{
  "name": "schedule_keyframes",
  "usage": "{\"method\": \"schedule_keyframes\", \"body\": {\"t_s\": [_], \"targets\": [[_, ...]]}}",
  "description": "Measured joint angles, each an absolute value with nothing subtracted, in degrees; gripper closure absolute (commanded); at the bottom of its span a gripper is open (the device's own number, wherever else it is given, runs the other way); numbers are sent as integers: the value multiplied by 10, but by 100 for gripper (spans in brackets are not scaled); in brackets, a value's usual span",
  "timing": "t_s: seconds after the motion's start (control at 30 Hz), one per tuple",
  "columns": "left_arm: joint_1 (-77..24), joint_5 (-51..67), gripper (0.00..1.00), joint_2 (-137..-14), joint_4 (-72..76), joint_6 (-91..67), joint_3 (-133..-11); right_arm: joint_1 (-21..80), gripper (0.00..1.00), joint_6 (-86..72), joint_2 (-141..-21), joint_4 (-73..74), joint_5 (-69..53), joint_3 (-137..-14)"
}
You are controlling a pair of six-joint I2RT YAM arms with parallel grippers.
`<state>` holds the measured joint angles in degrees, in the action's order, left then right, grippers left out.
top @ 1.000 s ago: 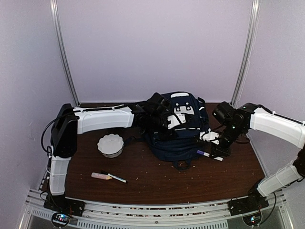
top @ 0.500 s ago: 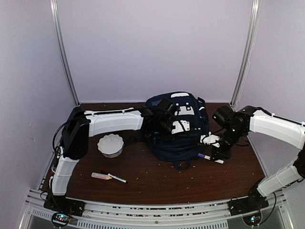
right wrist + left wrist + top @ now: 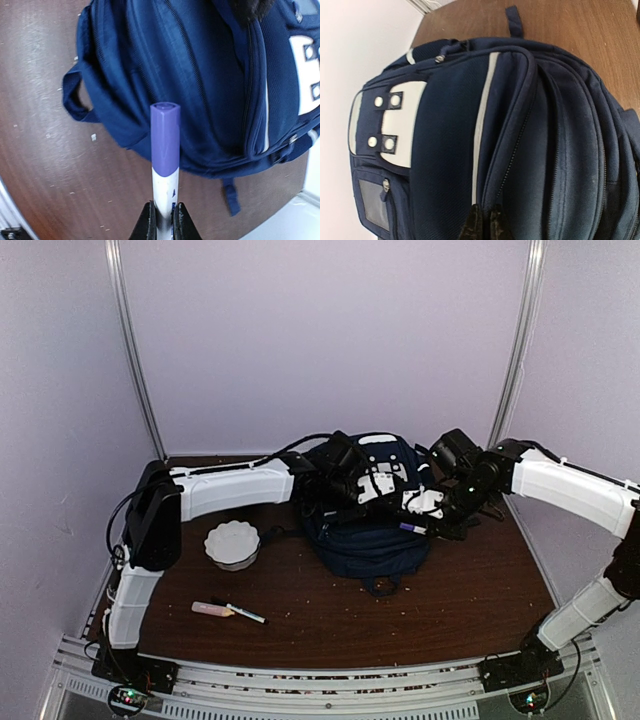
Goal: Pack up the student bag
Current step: Place the pen in the upper front pocket of the bag.
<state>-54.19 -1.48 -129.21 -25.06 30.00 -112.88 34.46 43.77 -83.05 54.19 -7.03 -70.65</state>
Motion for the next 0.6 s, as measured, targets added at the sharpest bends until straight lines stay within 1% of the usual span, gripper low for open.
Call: {"method": "schedule_keyframes", "body": {"t_s": [0.33,0.6], "targets": [[-514,55,100,-1271,-242,238,-1142,395,93,508,-879,446,25,-731],[-507,91,100,-1270,-241,211,-1159,411,93,567,-931,352,78,-731]]}}
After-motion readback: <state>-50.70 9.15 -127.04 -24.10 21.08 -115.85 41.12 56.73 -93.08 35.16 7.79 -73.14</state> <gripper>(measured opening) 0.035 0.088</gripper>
